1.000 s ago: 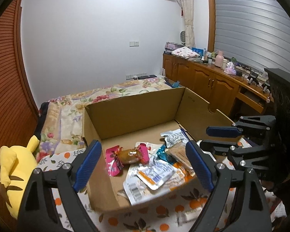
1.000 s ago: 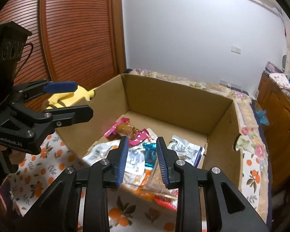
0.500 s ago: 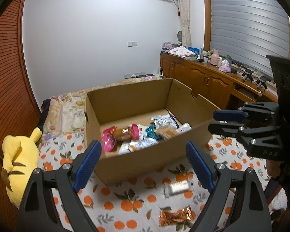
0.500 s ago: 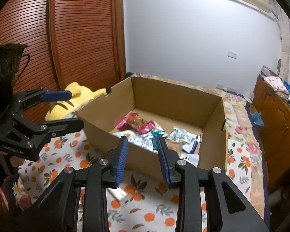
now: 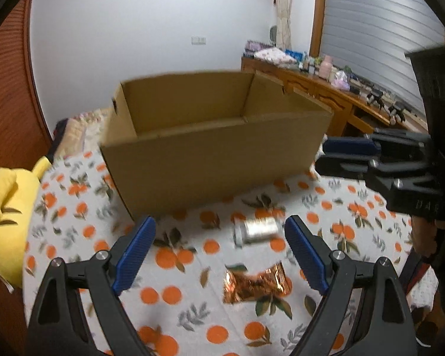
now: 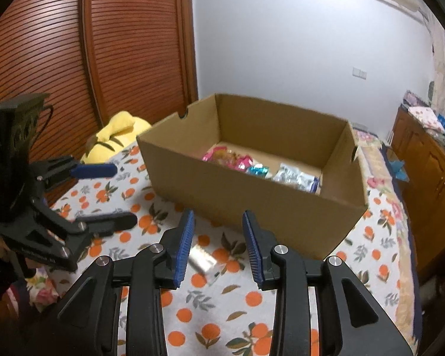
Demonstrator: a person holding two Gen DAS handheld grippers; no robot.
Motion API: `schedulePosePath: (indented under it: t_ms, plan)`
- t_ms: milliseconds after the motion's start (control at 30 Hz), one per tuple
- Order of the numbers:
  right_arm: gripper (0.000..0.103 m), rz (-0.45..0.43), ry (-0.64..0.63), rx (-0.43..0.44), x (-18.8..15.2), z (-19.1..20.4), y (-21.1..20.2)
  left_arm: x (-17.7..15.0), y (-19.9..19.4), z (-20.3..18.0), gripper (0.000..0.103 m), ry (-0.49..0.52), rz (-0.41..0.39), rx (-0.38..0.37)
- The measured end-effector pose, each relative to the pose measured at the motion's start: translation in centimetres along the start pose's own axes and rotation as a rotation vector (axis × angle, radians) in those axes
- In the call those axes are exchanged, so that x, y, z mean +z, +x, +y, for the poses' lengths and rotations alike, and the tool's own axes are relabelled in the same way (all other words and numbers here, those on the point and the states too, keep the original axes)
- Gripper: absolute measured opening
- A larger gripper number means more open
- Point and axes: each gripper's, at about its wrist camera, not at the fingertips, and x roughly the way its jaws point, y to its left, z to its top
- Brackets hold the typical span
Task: Organize snacks
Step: 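Move both tools back toward the copper wrapper and clear packet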
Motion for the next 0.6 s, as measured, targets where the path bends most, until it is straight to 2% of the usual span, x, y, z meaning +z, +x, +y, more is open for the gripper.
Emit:
schedulePosePath:
  t_ms: [233, 600]
  plan:
    - [0.034, 0.043, 0.008, 0.008, -1.5, 0.1, 1.8, -2.4, 2.1, -1.3, 0.089, -0.015, 0.066, -0.037]
    - [0.034, 0.096, -0.007, 0.018, -2.7, 0.7, 3.9, -4.2, 4.1, -1.3, 0.088, -0.040, 0.145, -0.045]
